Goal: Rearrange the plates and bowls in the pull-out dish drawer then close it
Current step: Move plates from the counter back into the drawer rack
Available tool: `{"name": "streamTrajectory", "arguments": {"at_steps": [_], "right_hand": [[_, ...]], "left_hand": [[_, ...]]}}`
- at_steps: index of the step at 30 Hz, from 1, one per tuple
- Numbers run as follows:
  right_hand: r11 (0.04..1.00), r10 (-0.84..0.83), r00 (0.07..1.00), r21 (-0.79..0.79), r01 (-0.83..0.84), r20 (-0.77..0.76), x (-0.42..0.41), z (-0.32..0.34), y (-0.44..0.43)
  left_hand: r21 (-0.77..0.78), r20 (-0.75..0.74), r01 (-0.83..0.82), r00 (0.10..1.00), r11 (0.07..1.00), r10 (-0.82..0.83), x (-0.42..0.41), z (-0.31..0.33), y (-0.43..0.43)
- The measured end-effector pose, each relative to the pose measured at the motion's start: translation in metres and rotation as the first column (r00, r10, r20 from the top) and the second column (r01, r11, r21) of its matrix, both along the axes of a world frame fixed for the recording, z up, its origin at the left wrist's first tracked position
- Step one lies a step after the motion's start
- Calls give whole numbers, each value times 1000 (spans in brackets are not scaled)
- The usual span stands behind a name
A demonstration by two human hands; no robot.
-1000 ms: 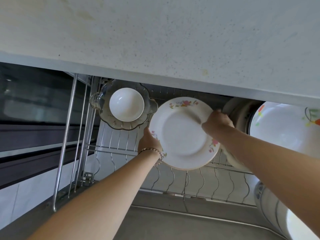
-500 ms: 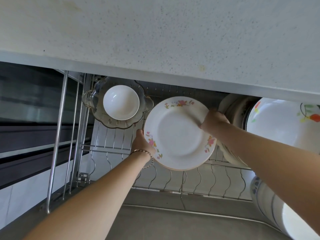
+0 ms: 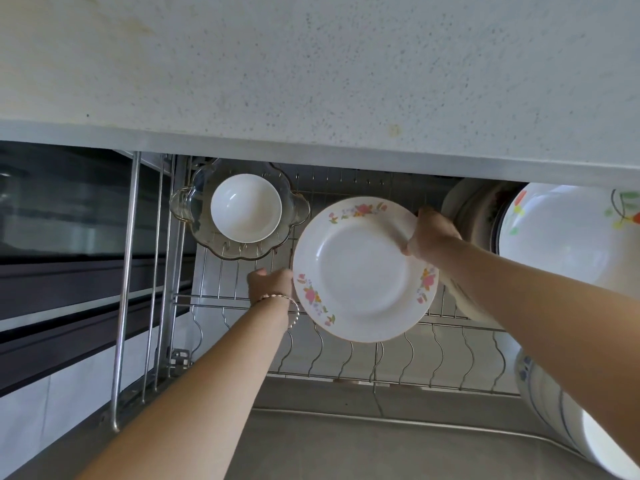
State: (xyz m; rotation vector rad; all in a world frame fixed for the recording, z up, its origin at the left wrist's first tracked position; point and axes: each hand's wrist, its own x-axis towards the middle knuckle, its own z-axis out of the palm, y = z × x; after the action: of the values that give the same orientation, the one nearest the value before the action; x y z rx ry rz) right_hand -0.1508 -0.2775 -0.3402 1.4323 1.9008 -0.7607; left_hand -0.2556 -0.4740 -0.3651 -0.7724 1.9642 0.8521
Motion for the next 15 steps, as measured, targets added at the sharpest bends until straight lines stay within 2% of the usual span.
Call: {"name": "streamTrajectory", "arguments": {"at_steps": [2,4,7,15], "right_hand": [[1000,2,999,9,-2,-33,-3,0,2],[1000,27,997,16,-26,-71,-11,0,4],[997,80,991,16,-79,-103,-23,1,10],[987,161,976,45,-156,-147,-30,-4,20]], "left_hand": [[155,73,-301,953,941,293,-8,3,1],[287,133,-453,892,844,433,-15,15,6],[351,162,-509,860,786,485,-25,24,10],[372,183,-570,818,732,545,-31,28,14]]}}
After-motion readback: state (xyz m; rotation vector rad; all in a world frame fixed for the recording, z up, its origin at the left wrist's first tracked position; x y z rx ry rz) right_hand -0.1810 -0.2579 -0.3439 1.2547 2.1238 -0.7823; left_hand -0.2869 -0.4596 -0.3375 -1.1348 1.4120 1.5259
